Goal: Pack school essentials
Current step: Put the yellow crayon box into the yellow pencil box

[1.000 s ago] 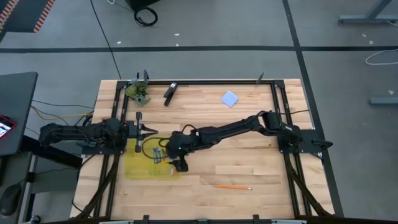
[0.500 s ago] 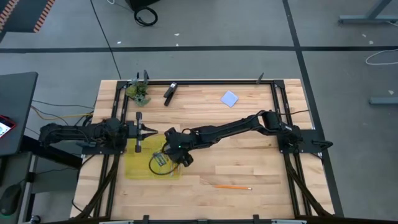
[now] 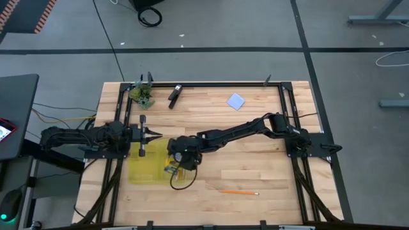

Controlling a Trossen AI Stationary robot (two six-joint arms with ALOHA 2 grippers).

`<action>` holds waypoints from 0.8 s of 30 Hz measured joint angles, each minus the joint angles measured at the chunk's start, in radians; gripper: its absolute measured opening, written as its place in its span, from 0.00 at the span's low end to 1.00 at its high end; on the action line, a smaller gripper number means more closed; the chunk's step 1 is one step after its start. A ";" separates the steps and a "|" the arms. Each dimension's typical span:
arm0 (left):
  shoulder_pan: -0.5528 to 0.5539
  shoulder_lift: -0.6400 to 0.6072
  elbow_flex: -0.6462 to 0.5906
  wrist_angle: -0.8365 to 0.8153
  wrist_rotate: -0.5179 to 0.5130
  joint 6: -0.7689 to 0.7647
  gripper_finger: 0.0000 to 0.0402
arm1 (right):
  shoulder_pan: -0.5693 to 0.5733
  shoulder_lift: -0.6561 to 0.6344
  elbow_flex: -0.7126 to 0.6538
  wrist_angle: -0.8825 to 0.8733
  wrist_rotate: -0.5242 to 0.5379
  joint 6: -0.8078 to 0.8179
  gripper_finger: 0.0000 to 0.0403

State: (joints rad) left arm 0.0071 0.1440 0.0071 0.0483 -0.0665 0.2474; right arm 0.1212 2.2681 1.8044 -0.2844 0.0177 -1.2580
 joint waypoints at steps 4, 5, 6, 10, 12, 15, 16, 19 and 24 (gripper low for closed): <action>0.000 0.000 0.000 0.000 0.000 0.000 0.08 | -0.007 0.000 -0.037 0.025 -0.008 -0.108 0.80; 0.000 0.000 0.000 0.000 0.000 0.000 0.07 | -0.008 0.000 -0.038 0.026 -0.008 -0.129 0.80; 0.000 0.000 0.000 0.000 0.000 0.000 0.07 | -0.008 0.000 -0.039 0.032 -0.008 -0.147 0.80; 0.000 0.000 0.000 0.000 0.000 0.000 0.06 | -0.007 -0.001 -0.040 0.033 -0.019 -0.188 0.80; 0.000 0.000 0.000 0.000 0.000 0.000 0.06 | -0.007 -0.001 -0.040 0.032 -0.019 -0.191 0.80; 0.000 0.000 0.000 0.000 0.000 0.000 0.07 | -0.007 -0.001 -0.040 0.030 -0.028 -0.191 0.80; 0.000 0.000 0.000 0.000 0.000 0.000 0.07 | -0.008 -0.001 -0.040 0.030 -0.041 -0.191 0.81; 0.000 0.000 0.000 0.000 0.000 0.000 0.08 | -0.006 -0.001 -0.040 0.033 -0.058 -0.182 0.85; 0.000 0.000 0.000 0.000 0.000 0.000 0.09 | 0.001 -0.001 -0.040 0.034 -0.059 -0.160 0.94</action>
State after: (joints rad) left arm 0.0071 0.1440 0.0072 0.0479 -0.0665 0.2474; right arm 0.1217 2.2673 1.7649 -0.2505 -0.0414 -1.4178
